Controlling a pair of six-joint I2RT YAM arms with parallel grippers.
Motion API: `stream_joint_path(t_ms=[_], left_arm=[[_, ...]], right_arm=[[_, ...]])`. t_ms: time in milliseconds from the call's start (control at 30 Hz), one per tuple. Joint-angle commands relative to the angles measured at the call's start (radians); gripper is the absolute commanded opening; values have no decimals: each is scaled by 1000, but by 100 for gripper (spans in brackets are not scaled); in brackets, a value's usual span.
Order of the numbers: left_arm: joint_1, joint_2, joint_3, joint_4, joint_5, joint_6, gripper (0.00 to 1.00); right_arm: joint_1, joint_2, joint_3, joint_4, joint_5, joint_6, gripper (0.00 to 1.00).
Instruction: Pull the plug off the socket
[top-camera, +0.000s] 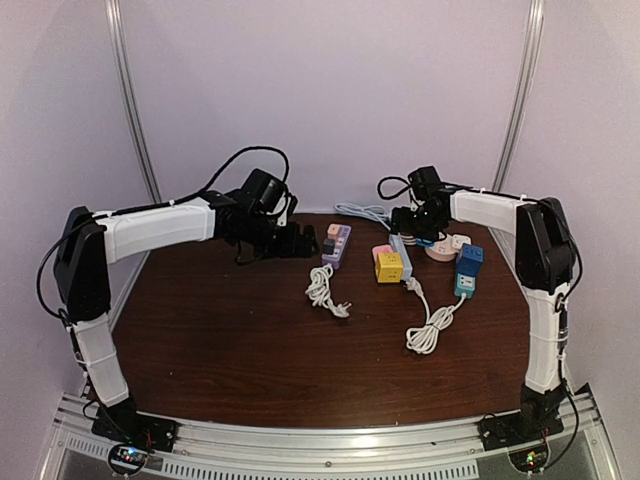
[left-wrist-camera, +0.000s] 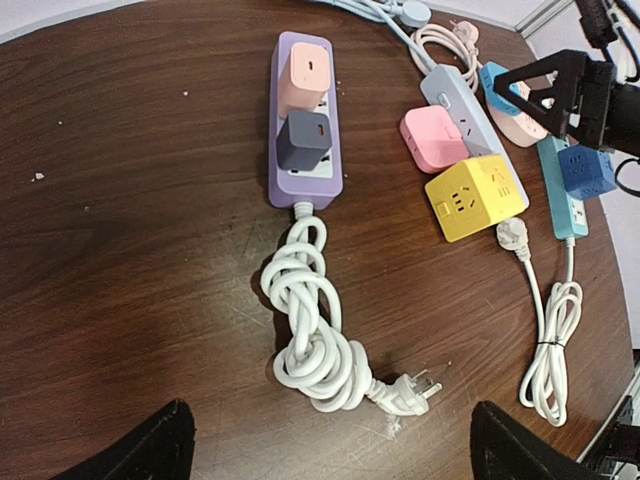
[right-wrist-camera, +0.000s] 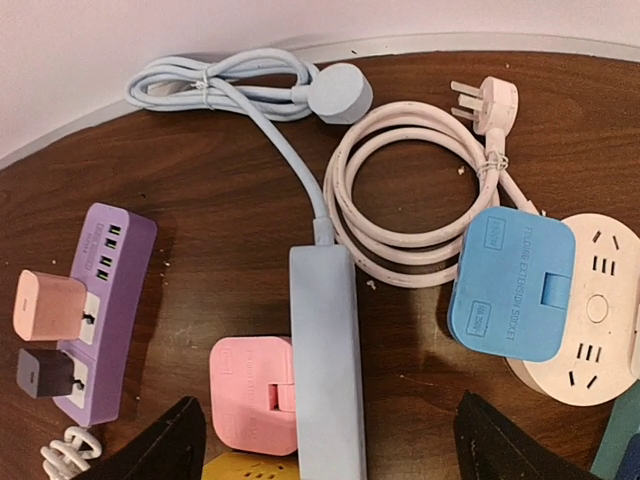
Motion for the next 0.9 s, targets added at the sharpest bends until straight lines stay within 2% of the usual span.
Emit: stream_joint_path(t_ms=[0,267,433,500,700,867], left_arm=[[-1,-32,-27,78,-18,13,98],[-5,4,-47,232,11,-48,98],[-5,21,-72,293,24,-78,98],[-6,29,-71,301,46,-86,98],[-22,41,-86,332,88,-112,98],[-29,64,-103,380,142,-155,98]], right_arm=[[-10,55,24,-9,-6,-7,85],[-8,105,-3,40,-93,23,70],[10,95,-41,64,-107,35,56],[18,74,-63,72,-103,37,46],[32,-42,-170,129,-141,48,34],[37,-150,-314,215,-208,60,18]])
